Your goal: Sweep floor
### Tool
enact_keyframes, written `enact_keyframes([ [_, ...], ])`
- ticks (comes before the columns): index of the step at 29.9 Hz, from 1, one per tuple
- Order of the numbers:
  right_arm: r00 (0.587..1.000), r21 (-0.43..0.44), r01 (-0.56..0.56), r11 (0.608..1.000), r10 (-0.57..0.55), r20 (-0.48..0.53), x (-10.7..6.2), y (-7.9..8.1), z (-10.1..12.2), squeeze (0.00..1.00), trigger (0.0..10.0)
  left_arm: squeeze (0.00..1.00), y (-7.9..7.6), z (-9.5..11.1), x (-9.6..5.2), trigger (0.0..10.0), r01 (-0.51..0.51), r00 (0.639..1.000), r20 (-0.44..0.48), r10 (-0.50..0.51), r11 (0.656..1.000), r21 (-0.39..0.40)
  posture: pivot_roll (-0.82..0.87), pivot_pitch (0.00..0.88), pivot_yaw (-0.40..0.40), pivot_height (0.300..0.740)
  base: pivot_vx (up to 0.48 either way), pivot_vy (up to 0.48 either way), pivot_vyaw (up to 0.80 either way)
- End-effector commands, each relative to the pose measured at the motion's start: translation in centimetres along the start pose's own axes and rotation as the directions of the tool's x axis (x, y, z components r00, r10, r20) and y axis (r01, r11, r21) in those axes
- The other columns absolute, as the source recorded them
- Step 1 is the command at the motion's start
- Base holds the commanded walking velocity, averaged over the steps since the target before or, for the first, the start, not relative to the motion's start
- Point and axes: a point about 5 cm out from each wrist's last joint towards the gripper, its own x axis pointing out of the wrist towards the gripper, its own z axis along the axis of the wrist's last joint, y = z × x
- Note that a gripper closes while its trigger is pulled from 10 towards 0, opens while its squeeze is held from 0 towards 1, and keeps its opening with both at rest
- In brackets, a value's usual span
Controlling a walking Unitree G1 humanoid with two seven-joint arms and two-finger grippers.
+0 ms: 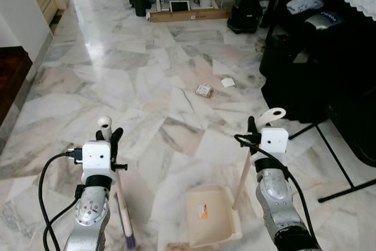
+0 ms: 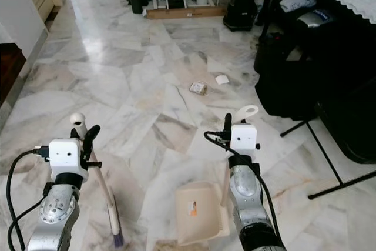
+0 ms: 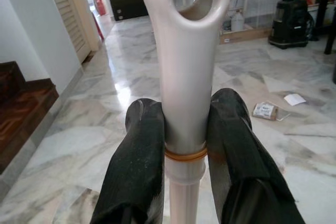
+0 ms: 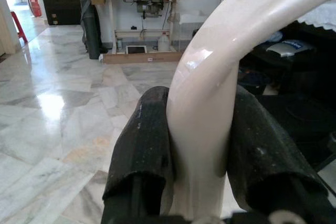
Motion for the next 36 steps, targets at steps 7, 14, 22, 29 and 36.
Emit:
enact_keyframes([
  [7, 0.998, -0.02, -0.015, 1.0, 0.016, 0.059, 0.43, 0.22, 1.1, 0.0, 10.0, 0.0, 0.02, 0.45, 0.34, 10.0, 0.007, 1.0, 0.022, -0.007, 1.0, 0.01, 0.09, 0.08, 0.004, 0.74, 0.304, 0.0, 0.13],
  [14, 0.998, 0.005, -0.016, 1.0, 0.016, 0.06, 0.39, 0.31, 1.1, 0.0, 10.0, 0.0, -0.03, 0.29, 0.12, 10.0, 0.008, 1.0, 0.017, -0.008, 1.0, 0.011, 0.09, 0.066, 0.001, 0.74, 0.307, 0.0, 0.2],
  [22, 0.998, 0.01, -0.022, 1.0, 0.021, 0.06, 0.47, 0.37, 1.12, 0.0, 10.0, 0.0, -0.08, 0.2, 0.06, 10.0, 0.009, 1.0, 0.015, -0.009, 1.0, 0.012, 0.09, 0.06, 0.001, 0.74, 0.307, 0.0, 0.0],
  [29, 0.997, -0.015, -0.032, 0.999, 0.033, 0.067, 0.44, 0.47, 1.19, 0.0, 10.0, 0.0, -0.13, 0.14, 0.09, 10.0, 0.01, 1.0, 0.014, -0.01, 1.0, 0.01, 0.09, 0.053, 0.002, 0.74, 0.306, 0.0, 0.15],
  [36, 0.997, -0.003, -0.029, 1.0, 0.029, 0.069, 0.49, 0.32, 1.25, 0.0, 10.0, 0.0, -0.25, 0.13, 0.22, 10.0, 0.006, 1.0, 0.013, -0.006, 1.0, 0.006, 0.09, 0.061, -0.004, 0.74, 0.307, 0.0, 0.23],
])
